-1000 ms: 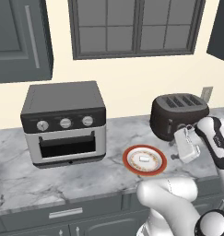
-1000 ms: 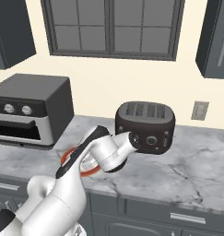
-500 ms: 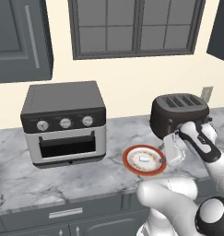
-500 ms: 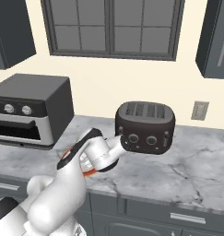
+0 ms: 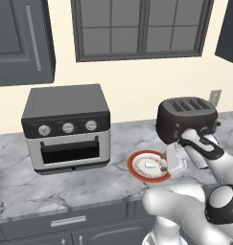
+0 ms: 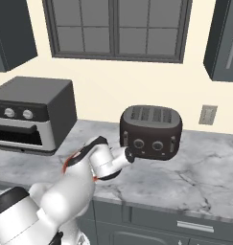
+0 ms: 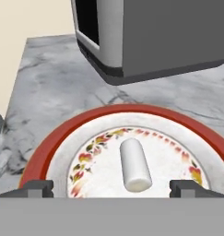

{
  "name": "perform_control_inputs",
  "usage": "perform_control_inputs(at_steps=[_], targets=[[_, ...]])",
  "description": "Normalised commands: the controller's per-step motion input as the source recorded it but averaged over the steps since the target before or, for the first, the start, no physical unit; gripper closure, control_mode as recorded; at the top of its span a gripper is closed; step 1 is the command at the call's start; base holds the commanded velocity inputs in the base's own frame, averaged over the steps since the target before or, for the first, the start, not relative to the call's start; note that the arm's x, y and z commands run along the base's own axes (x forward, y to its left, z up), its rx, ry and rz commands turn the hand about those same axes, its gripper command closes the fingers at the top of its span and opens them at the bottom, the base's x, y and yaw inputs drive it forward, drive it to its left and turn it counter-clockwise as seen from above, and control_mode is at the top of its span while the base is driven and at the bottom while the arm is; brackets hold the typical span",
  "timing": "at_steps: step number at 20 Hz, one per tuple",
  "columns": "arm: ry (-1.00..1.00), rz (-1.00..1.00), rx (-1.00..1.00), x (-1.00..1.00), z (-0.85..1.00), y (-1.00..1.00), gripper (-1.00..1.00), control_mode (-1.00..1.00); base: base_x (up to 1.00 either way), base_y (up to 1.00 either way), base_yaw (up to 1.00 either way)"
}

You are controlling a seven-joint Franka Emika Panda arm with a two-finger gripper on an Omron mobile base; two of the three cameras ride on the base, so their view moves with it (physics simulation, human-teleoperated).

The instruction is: Pick up the marshmallow and place it in the cup of hot chocolate on the dining counter.

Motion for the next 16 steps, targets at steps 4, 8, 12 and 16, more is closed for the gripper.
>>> perform_control_inputs(at_steps=[4, 8, 12, 16], targets=[[0.03, 0.00, 0.03, 0.21, -0.13, 0.00, -1.00, -1.00, 0.00, 0.00, 0.00], [0.05, 0.00, 0.04, 0.20, -0.14, 0.01, -1.00, -1.00, 0.00, 0.00, 0.00], [0.00, 0.02, 0.05, 0.01, -0.04, 0.00, -1.00, -1.00, 0.00, 0.00, 0.00], [0.00, 0.01, 0.03, 0.12, -0.09, 0.07, -1.00, -1.00, 0.00, 0.00, 0.00]])
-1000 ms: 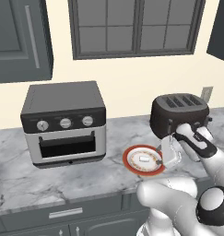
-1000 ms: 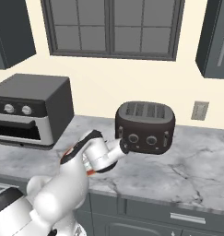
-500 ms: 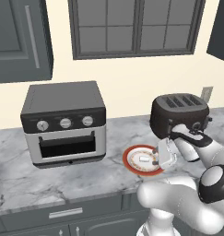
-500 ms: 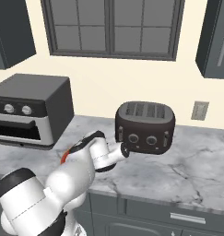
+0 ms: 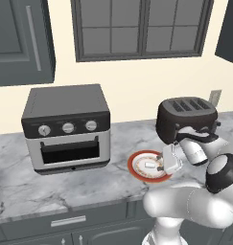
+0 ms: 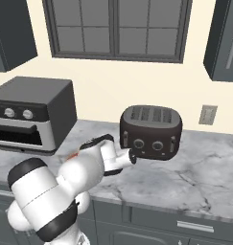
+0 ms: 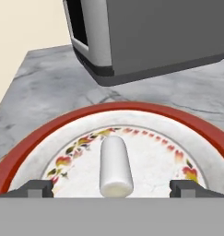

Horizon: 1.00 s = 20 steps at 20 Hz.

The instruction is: Pick up the marshmallow and place it in the cup of hot chocolate on the dining counter.

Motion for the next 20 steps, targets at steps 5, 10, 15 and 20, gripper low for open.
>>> perform_control_inputs(at_steps=[5, 10, 15, 20], targets=[[0.00, 0.01, 0.02, 0.01, -0.06, 0.12, -1.00, -1.00, 0.00, 0.00, 0.00], [0.00, 0.00, 0.00, 0.00, -0.04, 0.14, -1.00, -1.00, 0.00, 0.00, 0.00], [0.02, 0.00, 0.00, 0.01, -0.12, 0.17, -1.00, -1.00, 0.00, 0.00, 0.00], [0.04, 0.00, 0.00, 0.05, -0.29, 0.06, -1.00, -1.00, 0.00, 0.00, 0.00]])
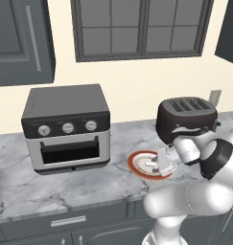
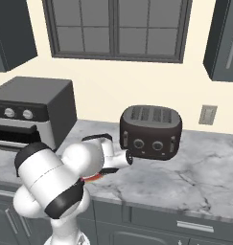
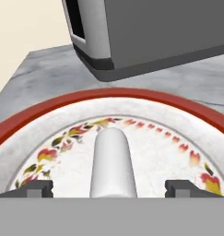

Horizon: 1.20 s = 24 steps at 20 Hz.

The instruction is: Pick up the marshmallow and place it in the cup of hot chocolate on the dining counter.

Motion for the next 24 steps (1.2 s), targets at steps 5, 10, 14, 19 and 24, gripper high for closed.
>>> perform_control_inputs(at_steps=[5, 10, 14, 19, 24], targets=[[0.01, 0.01, 0.02, 0.03, -0.31, 0.04, 1.00, -1.00, 0.00, 0.00, 0.00], [0.00, 0.02, 0.00, -0.04, -0.25, 0.31, 1.00, -1.00, 0.00, 0.00, 0.00], [0.00, 0.01, 0.00, -0.15, -0.30, 0.24, 1.00, -1.00, 0.00, 0.00, 0.00], [-0.03, 0.00, 0.00, -0.51, -0.30, 0.01, 1.00, -1.00, 0.00, 0.00, 0.00], [-0.14, -0.05, -0.05, -0.75, 0.80, 0.10, 1.00, -1.00, 0.00, 0.00, 0.00]])
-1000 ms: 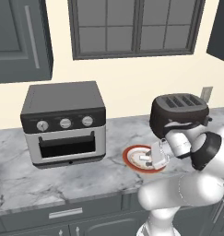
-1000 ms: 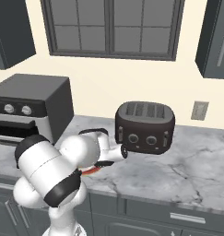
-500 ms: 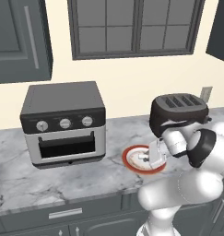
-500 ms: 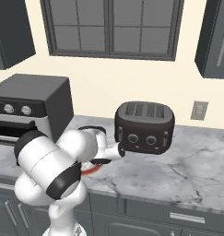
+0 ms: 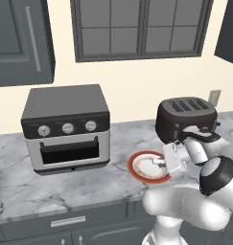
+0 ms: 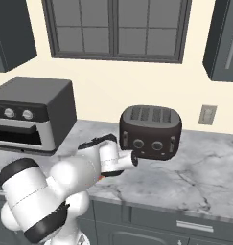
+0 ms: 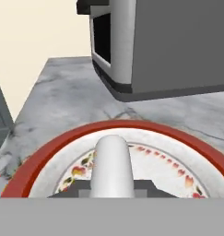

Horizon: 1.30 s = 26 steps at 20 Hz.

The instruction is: Pick up the marshmallow and place it in the cup of hot chocolate on the dining counter.

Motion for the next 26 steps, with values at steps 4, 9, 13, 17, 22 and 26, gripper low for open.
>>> perform_control_inputs(at_steps=[4, 9, 13, 17, 22, 26], targets=[[-0.04, -0.02, -0.09, -0.51, 1.00, 0.06, 1.00, -1.00, 0.00, 0.00, 0.00], [0.01, -0.05, -0.16, -0.47, 1.00, 0.02, 1.00, -1.00, 0.00, 0.00, 0.00], [0.21, -0.20, -0.27, -0.44, 1.00, -0.01, 1.00, -1.00, 0.00, 0.00, 0.00], [0.45, -0.25, -0.20, -0.30, 0.94, -0.12, 1.00, -1.00, 0.00, 0.00, 0.00], [0.56, -0.37, -0.15, -0.11, 0.65, -0.06, 1.00, -1.00, 0.00, 0.00, 0.00], [0.58, -0.41, -0.12, -0.07, 0.46, -0.07, 1.00, -1.00, 0.00, 0.00, 0.00]])
